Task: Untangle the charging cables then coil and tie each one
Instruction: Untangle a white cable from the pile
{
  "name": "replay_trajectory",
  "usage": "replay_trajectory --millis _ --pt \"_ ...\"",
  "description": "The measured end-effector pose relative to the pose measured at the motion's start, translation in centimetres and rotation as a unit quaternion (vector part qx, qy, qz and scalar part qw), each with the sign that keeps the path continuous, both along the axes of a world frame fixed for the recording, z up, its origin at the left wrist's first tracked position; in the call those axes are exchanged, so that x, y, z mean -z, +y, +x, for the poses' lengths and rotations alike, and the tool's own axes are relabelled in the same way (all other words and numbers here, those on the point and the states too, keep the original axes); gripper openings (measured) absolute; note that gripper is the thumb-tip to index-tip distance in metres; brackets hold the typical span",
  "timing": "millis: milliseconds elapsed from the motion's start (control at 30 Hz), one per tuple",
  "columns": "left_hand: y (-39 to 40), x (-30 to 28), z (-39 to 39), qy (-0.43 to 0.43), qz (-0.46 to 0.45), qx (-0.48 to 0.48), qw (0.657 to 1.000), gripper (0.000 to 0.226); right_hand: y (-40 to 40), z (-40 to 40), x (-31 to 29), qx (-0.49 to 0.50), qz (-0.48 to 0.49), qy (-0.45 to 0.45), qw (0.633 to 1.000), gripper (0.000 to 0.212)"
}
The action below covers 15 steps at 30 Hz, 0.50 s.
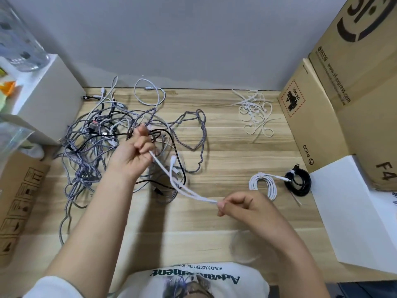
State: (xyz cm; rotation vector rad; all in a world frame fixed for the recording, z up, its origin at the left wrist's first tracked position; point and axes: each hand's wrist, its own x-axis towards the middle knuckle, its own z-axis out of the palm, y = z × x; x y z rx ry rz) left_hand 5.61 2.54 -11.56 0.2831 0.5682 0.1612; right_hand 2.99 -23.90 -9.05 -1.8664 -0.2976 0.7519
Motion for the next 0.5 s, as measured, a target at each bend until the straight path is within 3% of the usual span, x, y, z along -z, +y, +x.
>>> replay_trajectory --millis 133,233,333,400,467,500 --pt "-1.6 0.2 -0.5 0.012 -0.039 0.007 0.999 0.039 1.8 0.0 3.9 -0.107 -0.137 -0.032 0.984 0.023" --pt "-2.9 0.1 -1.0 -0.005 -0.053 -0.014 0.998 0.054 4.0 -0.2 4.7 -0.157 -0.077 0.026 0.984 0.028" --pt "-3.9 0.1 -2.0 -0.038 -0.057 0.001 0.998 0.059 6.5 0.0 4.0 -0.058 0.011 0.016 0.998 0.016" --pt "-4.9 -0.1 -2.4 -0.047 -0.041 0.027 0.998 0.053 7.9 0.6 3.9 0.031 0.029 -0.008 0.999 0.034" --pt "-6.4 -0.5 -2.5 -0.049 -0.003 0.041 0.998 0.042 8.9 0.9 3.7 0.033 0.022 -0.017 0.999 0.058" --pt "-7.0 -0.6 -2.5 -0.049 0.021 0.047 0.998 0.038 9.1 1.0 3.7 0.015 0.017 -0.021 1.000 0.060"
